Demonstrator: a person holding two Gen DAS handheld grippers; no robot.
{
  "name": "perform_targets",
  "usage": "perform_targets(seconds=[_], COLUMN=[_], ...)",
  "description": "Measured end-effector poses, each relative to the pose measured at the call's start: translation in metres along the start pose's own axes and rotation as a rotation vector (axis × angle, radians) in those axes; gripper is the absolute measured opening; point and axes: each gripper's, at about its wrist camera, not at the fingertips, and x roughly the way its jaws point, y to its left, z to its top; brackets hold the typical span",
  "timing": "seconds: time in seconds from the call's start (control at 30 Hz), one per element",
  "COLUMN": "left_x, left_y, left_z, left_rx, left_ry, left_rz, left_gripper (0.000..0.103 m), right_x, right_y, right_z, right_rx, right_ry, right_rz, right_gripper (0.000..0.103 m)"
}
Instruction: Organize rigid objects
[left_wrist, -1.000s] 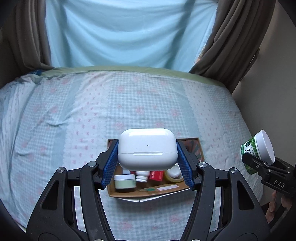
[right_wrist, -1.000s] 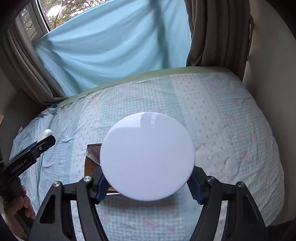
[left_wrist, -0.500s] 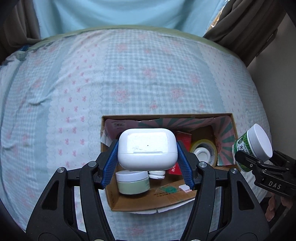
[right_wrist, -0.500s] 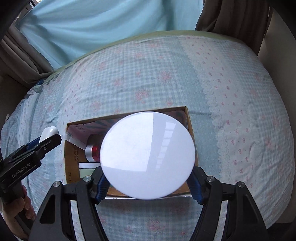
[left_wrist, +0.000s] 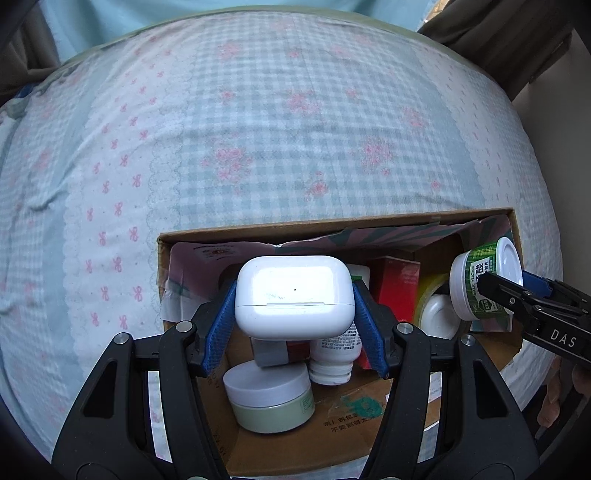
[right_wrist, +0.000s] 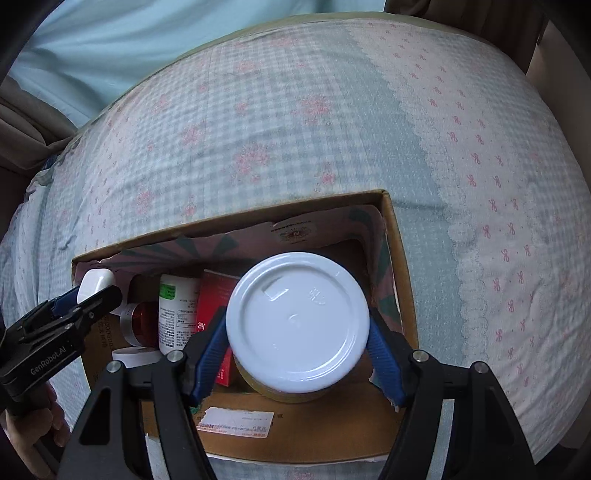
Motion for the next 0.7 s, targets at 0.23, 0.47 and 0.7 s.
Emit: perform_targets(seconds=[0.23, 0.47, 0.7], left_x=[-0.014, -0.032, -0.060], left_y=[-0.010, 0.002, 0.012], left_z=[0.003, -0.016, -0.038], left_rx=[0.016, -0.014, -0.072], left_ry=[-0.039, -0.042, -0.072], left_rz=[0.011, -0.010, -0.021], left_gripper=[0.103, 0.103, 0.103], right_x=[-0.002, -0.028, -0.048], right_y=[-0.001, -0.008, -0.016], right_z=[0.008, -0.006, -0.026], right_rx=[0.026, 0.029, 0.080], right_ry=[-0.011, -0.099, -0.099], right_rz=[0.018, -0.022, 0.010], right_gripper=[0.068, 0.103, 0.103])
